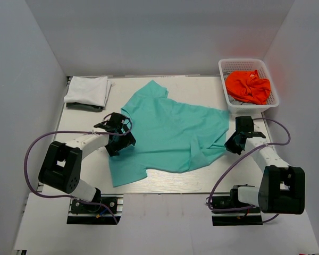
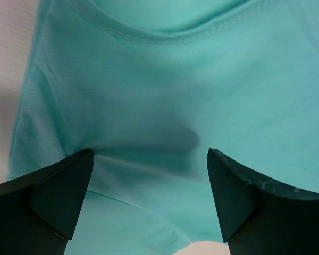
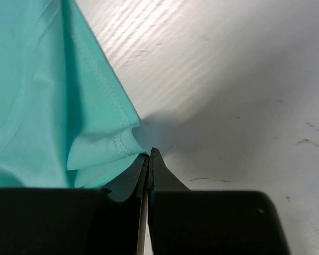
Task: Fold and stack the t-shirts
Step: Flatten out the tshirt
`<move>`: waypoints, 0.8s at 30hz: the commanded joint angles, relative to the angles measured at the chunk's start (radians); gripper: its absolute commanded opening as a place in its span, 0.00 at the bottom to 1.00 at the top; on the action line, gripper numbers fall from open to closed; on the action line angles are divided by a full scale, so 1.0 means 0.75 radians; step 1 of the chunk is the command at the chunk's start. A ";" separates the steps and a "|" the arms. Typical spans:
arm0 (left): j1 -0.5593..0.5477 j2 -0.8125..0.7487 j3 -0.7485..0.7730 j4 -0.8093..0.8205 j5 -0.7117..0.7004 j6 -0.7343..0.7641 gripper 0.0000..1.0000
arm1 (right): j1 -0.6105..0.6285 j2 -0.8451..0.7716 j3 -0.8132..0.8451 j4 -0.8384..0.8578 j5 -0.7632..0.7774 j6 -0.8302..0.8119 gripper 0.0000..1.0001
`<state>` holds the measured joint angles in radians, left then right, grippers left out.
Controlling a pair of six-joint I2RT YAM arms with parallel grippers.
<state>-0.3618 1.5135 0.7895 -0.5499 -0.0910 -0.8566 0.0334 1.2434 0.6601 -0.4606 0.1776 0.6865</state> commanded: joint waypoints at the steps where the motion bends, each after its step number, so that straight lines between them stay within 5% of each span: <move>1: 0.024 0.164 -0.136 -0.109 -0.110 0.011 1.00 | -0.091 -0.007 0.032 -0.100 0.123 -0.054 0.00; 5: 0.024 0.150 -0.149 -0.109 -0.110 0.011 1.00 | -0.126 -0.015 0.059 -0.144 0.115 -0.109 0.16; 6: 0.010 0.138 -0.149 -0.095 -0.110 0.011 1.00 | -0.130 -0.020 0.083 -0.165 0.137 -0.124 0.41; 9: -0.002 0.138 -0.149 -0.095 -0.110 0.011 1.00 | -0.132 -0.050 0.104 -0.202 0.125 -0.165 0.70; 12: -0.002 0.138 -0.120 -0.083 -0.079 0.011 1.00 | -0.130 -0.114 0.091 -0.200 0.056 -0.193 0.75; 14: -0.002 0.107 -0.120 -0.083 -0.067 0.023 1.00 | -0.122 -0.171 0.087 -0.171 -0.176 -0.254 0.75; 18: -0.002 0.013 -0.079 -0.083 -0.016 0.070 1.00 | -0.096 -0.263 0.034 -0.034 -0.447 -0.328 0.90; 24: -0.002 -0.167 0.041 -0.069 0.046 0.142 1.00 | -0.055 -0.161 0.114 -0.002 -0.351 -0.339 0.90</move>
<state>-0.3687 1.4555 0.7841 -0.5770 -0.0753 -0.7971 -0.0177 1.0836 0.6983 -0.5060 -0.0540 0.4614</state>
